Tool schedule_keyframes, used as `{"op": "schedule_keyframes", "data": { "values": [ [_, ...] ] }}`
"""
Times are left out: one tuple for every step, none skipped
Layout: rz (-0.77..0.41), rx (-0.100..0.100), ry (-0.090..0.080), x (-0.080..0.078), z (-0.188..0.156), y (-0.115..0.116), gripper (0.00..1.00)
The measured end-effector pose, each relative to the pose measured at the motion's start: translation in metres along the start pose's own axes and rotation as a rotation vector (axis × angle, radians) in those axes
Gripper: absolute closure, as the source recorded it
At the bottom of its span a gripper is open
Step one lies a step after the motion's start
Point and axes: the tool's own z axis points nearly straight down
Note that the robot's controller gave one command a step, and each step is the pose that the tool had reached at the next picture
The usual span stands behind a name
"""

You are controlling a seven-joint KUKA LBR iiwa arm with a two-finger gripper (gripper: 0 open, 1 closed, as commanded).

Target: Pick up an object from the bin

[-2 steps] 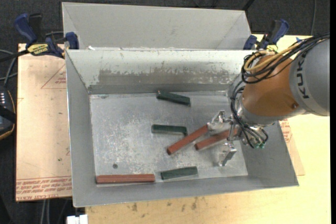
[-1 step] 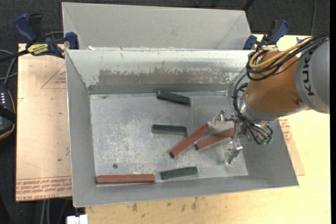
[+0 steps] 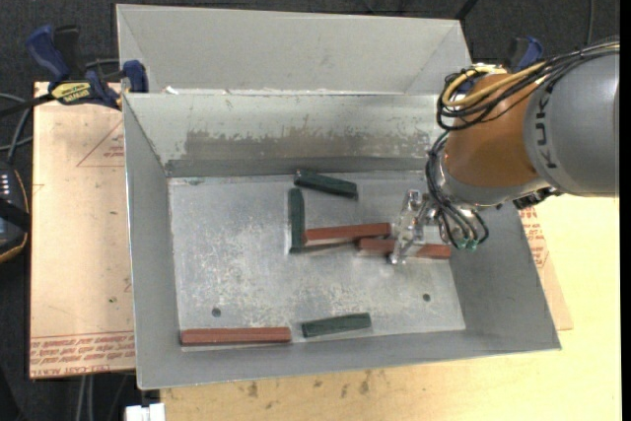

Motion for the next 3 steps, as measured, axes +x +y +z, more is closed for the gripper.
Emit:
{"op": "schedule_keyframes", "data": {
  "values": [
    [-0.001,0.000,0.000,0.000,0.000,0.000,1.00],
    [0.008,-0.006,0.020,-0.009,-0.032,0.000,1.00],
    [-0.070,-0.007,0.016,-0.004,-0.186,0.002,1.00]
  ]
}}
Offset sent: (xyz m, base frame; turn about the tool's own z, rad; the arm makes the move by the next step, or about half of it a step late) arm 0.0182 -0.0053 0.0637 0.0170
